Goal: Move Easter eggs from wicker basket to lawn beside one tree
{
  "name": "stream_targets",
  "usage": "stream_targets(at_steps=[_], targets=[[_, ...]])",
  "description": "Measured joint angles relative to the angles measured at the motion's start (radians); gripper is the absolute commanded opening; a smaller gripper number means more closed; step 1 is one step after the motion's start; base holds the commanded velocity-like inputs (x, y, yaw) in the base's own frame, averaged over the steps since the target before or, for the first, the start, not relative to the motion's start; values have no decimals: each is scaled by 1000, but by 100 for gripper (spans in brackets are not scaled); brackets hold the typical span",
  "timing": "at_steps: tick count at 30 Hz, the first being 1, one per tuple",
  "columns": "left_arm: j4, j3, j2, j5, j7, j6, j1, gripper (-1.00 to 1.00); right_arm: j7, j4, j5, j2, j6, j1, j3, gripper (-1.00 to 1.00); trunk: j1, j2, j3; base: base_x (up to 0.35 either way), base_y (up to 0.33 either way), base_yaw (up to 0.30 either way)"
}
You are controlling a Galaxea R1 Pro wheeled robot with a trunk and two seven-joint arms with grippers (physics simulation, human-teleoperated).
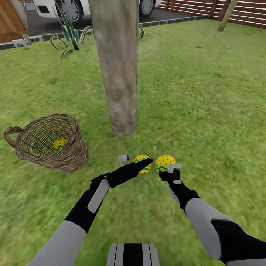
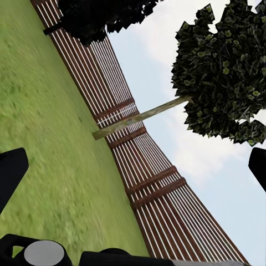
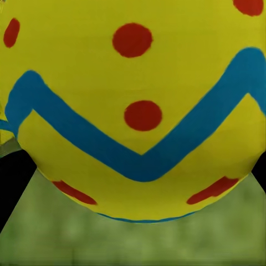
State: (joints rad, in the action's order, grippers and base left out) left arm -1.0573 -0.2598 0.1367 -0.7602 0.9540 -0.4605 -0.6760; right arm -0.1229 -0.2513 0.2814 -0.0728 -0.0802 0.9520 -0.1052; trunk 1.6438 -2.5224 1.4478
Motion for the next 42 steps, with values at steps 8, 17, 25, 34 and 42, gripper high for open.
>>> stream_targets(at_steps=[8,17,25,34,42], targets=[[-1,0,0,0,0,0,0,100,0,0,1,0,-2,0,-2,-100,-1,0,0,266,0,0],[0,0,0,-1,2,0,0,100,0,0,2,0,-2,0,-2,-100,0,0,0,19,0,0],[0,0,0,-1,3,0,0,100,0,0,1,0,-2,0,-2,-100,1,0,8,0,0,0],[-1,0,1,1,3,0,2,100,0,0,1,0,-2,0,-2,-100,5,-3,42,0,0,0],[0,0,2,0,2,0,2,100,0,0,1,0,-2,0,-1,-100,9,-4,73,0,0,0]])
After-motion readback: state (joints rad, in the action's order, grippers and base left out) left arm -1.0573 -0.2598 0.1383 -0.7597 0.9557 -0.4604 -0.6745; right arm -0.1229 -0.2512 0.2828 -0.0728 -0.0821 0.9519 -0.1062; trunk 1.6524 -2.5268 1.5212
